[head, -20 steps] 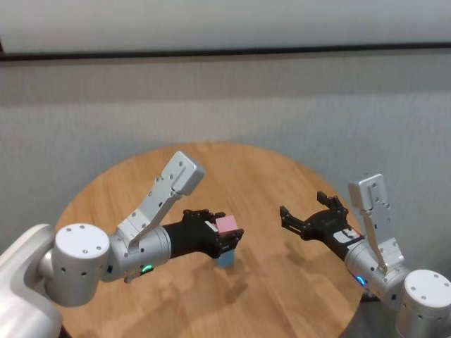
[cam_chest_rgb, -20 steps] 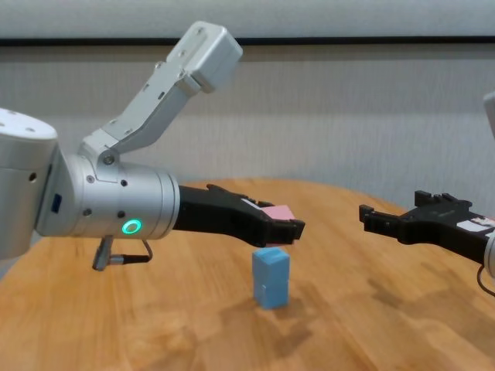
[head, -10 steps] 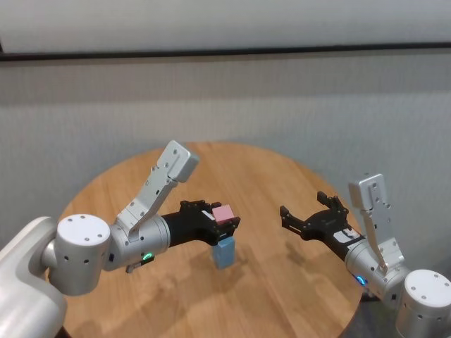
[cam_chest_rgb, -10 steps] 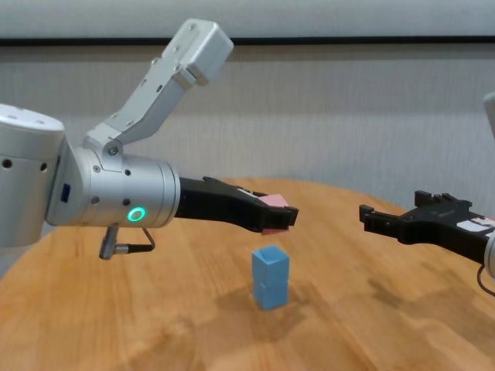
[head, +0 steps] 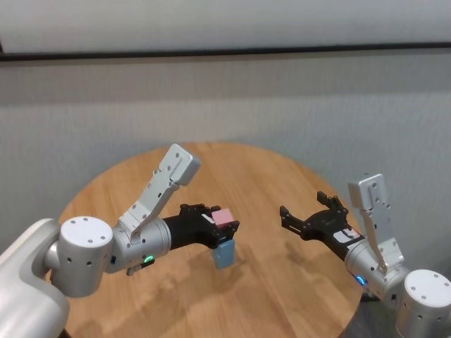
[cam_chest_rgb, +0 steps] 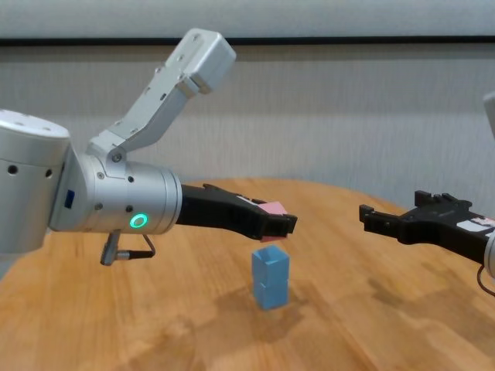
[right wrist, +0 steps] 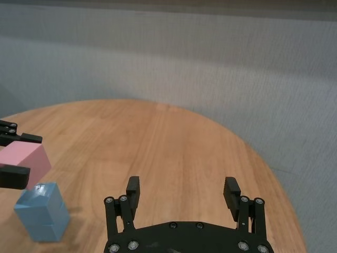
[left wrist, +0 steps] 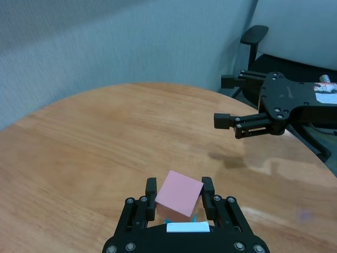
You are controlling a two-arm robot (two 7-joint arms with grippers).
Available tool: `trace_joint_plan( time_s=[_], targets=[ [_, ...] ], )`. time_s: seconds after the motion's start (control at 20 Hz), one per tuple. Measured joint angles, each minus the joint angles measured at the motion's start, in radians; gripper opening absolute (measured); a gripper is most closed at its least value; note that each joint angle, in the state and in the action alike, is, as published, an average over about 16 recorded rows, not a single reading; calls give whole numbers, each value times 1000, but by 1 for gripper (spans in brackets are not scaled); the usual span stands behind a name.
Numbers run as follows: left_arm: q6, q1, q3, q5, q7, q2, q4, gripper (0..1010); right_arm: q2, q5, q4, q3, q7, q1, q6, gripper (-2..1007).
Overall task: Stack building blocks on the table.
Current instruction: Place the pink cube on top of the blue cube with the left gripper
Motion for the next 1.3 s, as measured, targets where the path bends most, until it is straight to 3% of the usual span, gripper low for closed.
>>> trace_joint_plan(
  time_s=[1.3],
  targets=[
    [7, -9, 8, 24, 3, -21, 50, 528, 0, 0, 0, 0, 0, 0, 0, 1005]
  ],
)
